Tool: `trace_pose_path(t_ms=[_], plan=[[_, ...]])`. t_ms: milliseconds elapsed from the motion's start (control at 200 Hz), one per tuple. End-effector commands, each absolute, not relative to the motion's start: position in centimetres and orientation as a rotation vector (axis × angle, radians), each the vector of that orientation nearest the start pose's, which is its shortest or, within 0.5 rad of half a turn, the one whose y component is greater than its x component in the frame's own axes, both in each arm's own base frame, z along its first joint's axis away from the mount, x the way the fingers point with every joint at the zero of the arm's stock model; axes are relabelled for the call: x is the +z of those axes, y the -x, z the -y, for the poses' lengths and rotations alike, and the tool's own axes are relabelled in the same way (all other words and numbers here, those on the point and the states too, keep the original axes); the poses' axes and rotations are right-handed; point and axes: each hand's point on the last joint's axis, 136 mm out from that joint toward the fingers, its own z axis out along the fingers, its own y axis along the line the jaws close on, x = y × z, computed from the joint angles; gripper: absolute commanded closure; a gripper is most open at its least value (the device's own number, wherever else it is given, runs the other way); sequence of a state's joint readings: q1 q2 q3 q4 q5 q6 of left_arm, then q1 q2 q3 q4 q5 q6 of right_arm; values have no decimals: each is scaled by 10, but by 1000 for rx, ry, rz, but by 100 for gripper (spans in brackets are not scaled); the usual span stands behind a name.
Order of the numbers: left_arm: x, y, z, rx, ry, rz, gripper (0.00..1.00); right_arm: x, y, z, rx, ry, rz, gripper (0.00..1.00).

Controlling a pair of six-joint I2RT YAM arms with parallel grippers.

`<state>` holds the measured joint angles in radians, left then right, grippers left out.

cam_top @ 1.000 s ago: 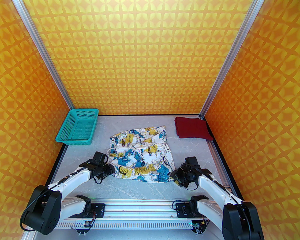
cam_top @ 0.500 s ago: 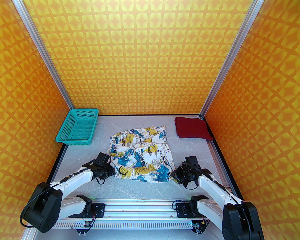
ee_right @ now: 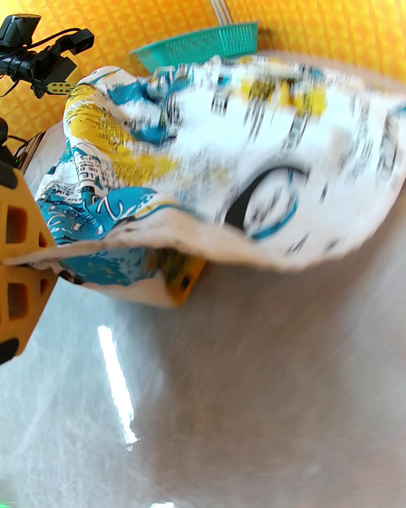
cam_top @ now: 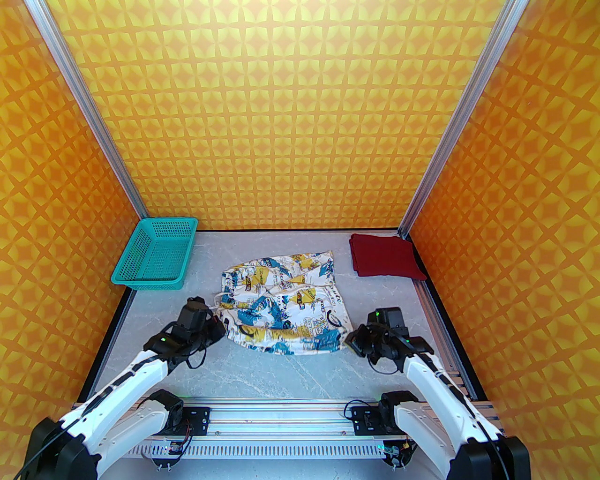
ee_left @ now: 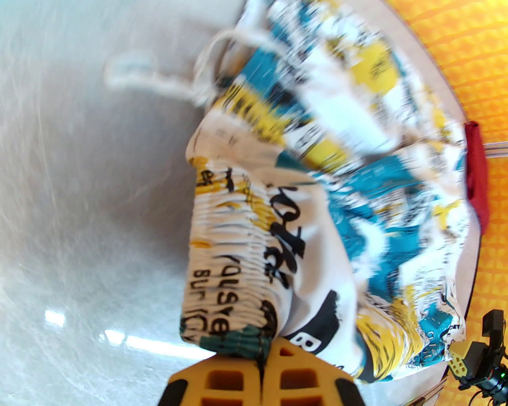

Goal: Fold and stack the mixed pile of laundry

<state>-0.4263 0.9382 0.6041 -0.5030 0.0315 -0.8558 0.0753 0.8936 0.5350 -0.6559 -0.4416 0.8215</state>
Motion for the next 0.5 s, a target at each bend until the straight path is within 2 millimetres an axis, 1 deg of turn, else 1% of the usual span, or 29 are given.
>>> trace_pose_path(t_ms=[0, 60, 120, 190, 265, 275, 290, 385, 455, 495], plan=[[148, -261, 113, -525, 459, -2426, 100, 123, -233, -85, 842, -777, -2521, 100], [162, -271, 110, -508, 448, -2405, 100, 138, -245, -83, 827, -749, -2490, 100], [174, -284, 104, -486, 458, -2389, 100, 156, -262, -82, 814, -714, -2455, 100], [188, -302, 96, -472, 480, -2354, 100, 176, -286, -83, 817, -680, -2410, 100], [206, -322, 92, -483, 483, -2296, 100, 197, -314, -85, 828, -639, -2361, 100], [203, -327, 92, -477, 486, -2307, 100, 199, -318, -85, 827, -634, -2357, 100], [204, -332, 92, -479, 486, -2306, 100, 204, -323, -86, 831, -625, -2348, 100], [215, -360, 90, -479, 488, -2280, 100, 221, -358, -92, 850, -571, -2320, 100], [215, -380, 89, -487, 496, -2278, 100, 225, -384, -95, 856, -546, -2325, 100], [211, -392, 87, -490, 513, -2284, 100, 227, -396, -96, 850, -539, -2321, 100]])
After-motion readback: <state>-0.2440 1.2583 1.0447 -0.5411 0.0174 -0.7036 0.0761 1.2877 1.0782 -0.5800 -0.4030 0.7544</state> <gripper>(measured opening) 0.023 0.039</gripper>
